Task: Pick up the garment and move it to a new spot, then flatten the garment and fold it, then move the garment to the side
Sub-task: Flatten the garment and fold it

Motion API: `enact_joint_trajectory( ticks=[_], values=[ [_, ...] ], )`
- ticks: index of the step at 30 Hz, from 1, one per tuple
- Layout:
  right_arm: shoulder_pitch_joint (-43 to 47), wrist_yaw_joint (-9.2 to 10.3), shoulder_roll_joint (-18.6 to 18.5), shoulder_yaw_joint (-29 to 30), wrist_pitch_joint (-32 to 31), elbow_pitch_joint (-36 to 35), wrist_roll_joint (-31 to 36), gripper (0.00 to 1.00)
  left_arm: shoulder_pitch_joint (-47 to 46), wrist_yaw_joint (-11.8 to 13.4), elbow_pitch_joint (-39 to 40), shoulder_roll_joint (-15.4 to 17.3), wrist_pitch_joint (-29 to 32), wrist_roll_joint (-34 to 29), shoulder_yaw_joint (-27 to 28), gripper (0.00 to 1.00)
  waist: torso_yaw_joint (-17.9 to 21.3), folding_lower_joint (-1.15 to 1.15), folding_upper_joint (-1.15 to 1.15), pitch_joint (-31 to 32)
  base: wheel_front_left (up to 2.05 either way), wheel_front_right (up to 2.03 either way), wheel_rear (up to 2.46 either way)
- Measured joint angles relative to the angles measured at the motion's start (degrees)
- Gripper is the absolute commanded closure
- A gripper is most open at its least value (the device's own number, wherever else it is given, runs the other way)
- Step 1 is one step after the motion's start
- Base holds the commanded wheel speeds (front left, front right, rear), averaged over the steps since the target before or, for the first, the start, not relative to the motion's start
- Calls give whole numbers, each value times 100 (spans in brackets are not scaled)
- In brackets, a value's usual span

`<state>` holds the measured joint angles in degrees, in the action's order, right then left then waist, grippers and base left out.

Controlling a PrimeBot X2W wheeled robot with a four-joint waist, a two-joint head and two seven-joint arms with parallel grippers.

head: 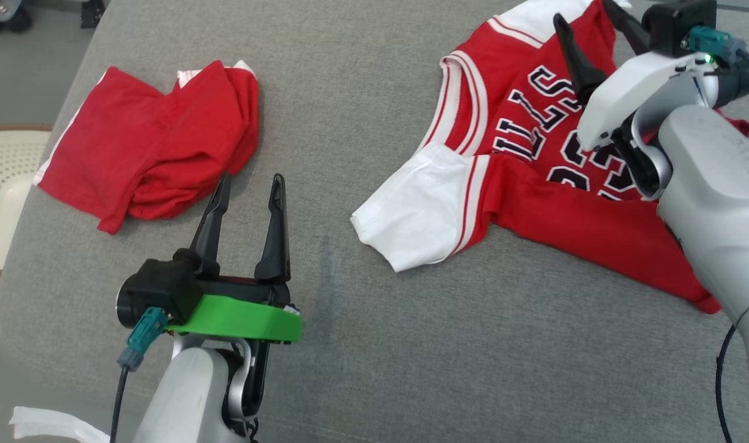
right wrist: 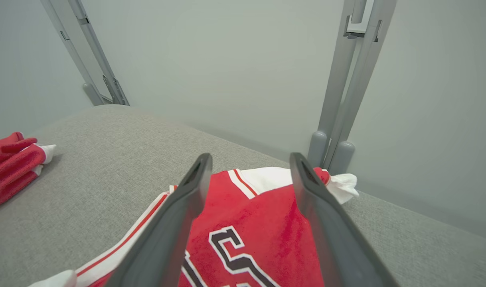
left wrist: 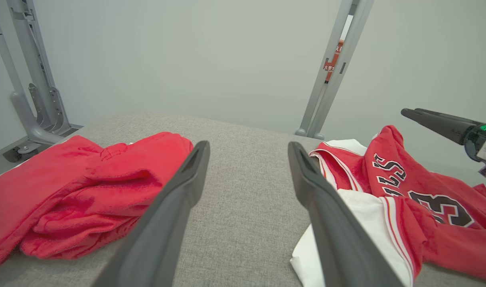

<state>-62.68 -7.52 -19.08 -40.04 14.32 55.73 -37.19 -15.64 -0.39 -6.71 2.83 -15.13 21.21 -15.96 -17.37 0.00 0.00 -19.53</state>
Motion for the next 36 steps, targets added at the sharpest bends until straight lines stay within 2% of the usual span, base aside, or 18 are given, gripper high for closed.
enact_joint_trajectory(
  ticks=[4,7,11,15,19,22,25,31,36],
  values=[
    [641,0,0,246,59,-712,-116,0,110,-57,-42,-2,0,-99,186,0,300,0,0,199,0,0,0],
    [1252,0,-12,818,71,-1548,22,0,239,-63,-70,-3,1,-177,311,0,523,0,0,364,0,0,0],
    [2319,1,36,1766,74,-2554,534,0,309,-54,-66,-3,0,-176,431,0,814,0,0,549,0,0,0],
    [3577,3,448,2630,74,-3489,1076,0,389,-63,-167,-3,0,-211,505,0,1116,0,0,726,0,0,0],
    [4509,3,928,3210,74,-4122,1432,0,455,-62,-379,-3,0,-215,565,0,1362,0,0,872,0,0,0],
    [4920,3,1204,3328,74,-4392,1637,0,511,-56,-608,-3,1,-292,598,0,1526,0,0,954,0,0,0],
    [5068,3,1315,3348,73,-4543,1746,0,513,-55,-739,-3,0,-341,638,0,1683,0,0,1002,0,0,0],
    [5070,3,1382,3397,74,-4688,1828,0,502,-32,-990,-3,0,-356,647,0,1871,0,0,1040,0,0,0],
    [5063,3,1403,3444,74,-4691,1862,0,483,98,-1642,-3,0,-476,516,0,1916,0,0,1043,0,0,0]
  ],
)
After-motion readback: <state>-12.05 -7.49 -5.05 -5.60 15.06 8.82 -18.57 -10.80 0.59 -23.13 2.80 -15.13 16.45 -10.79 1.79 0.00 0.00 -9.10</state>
